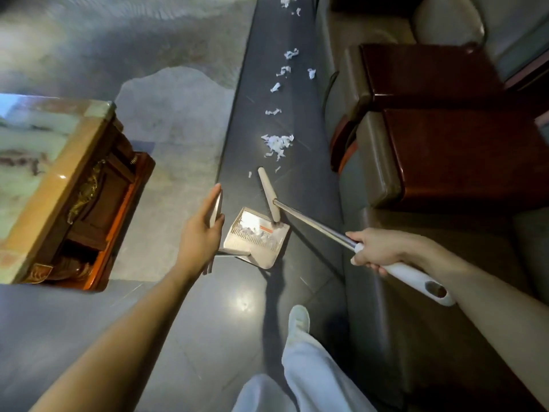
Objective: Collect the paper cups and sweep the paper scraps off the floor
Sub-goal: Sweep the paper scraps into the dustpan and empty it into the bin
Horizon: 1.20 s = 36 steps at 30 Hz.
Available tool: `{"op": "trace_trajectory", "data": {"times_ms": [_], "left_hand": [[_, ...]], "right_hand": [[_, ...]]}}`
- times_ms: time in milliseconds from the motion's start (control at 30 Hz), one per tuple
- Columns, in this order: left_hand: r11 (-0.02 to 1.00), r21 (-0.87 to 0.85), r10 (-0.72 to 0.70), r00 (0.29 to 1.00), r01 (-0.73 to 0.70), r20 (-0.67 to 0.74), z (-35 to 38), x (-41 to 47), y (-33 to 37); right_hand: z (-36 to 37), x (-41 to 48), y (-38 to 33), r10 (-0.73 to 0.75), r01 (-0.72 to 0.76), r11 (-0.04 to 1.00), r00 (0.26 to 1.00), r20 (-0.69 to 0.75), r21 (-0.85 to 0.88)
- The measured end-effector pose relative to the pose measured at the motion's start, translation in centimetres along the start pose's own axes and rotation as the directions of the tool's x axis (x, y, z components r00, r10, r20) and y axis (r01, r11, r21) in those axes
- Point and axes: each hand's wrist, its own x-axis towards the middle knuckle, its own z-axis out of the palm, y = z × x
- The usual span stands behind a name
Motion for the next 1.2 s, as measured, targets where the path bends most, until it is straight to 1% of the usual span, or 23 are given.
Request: {"op": "trace_trajectory", "data": {"times_ms": [233,400,467,633,767,833,900,967,1033,1100,1200], "left_hand": [[1.0,0.022,-0.019,0.997,0.021,-0.071,1.1,13.8,2.0],[0.998,0.013,-0.053,0.999,0.053,-0.013,2.1,23.4,1.3],[0.997,0.039,-0.066,0.998,0.065,0.016,2.2,27.2,0.3],[0.989,0.078,-0.135,0.986,0.127,0.102,2.2,35.2,0.2],[0.98,0.068,-0.193,0.977,0.188,0.091,0.7,39.8,0.8],[0.971,0.04,-0.237,0.967,0.235,0.089,0.3,41.4,0.7],[0.969,0.007,-0.248,0.966,0.248,0.066,1.1,42.6,0.7],[0.971,-0.034,-0.232,0.97,0.235,0.072,2.1,44.1,0.7],[0.962,-0.034,-0.267,0.958,0.272,0.102,2.2,45.9,0.0],[0.956,-0.024,-0.286,0.949,0.292,0.13,1.7,47.3,-0.8],[0.961,-0.077,-0.257,0.959,0.267,0.123,1.2,48.2,-1.1]], "right_hand": [[-13.0,7.8,-6.2,-0.022,0.023,0.998,1.0,-0.017,0.063],[-20.1,14.5,-10.8,-0.013,0.016,0.994,0.999,-0.031,0.107],[-22.7,17.1,-12.6,-0.017,0.022,0.991,0.999,-0.034,0.129],[-29.4,23.5,-16.6,-0.005,0.01,0.993,0.999,-0.05,0.115],[-34.9,28.5,-19.2,0.04,-0.032,0.994,0.997,-0.073,0.105],[-37.8,31.5,-20.6,0.046,-0.043,0.998,0.996,-0.075,0.043],[-40.5,34.2,-22.1,0.051,-0.06,0.993,0.994,-0.092,-0.098],[-42.4,36.9,-23.4,0.06,-0.101,0.947,0.988,-0.14,-0.305],[-43.4,39.3,-24.7,0.053,-0.132,0.873,0.983,-0.178,-0.47],[-43.6,41.3,-25.5,0.043,-0.129,0.815,0.986,-0.163,-0.565],[-42.9,42.8,-25.8,0.087,-0.121,0.765,0.993,-0.085,-0.633]]}}
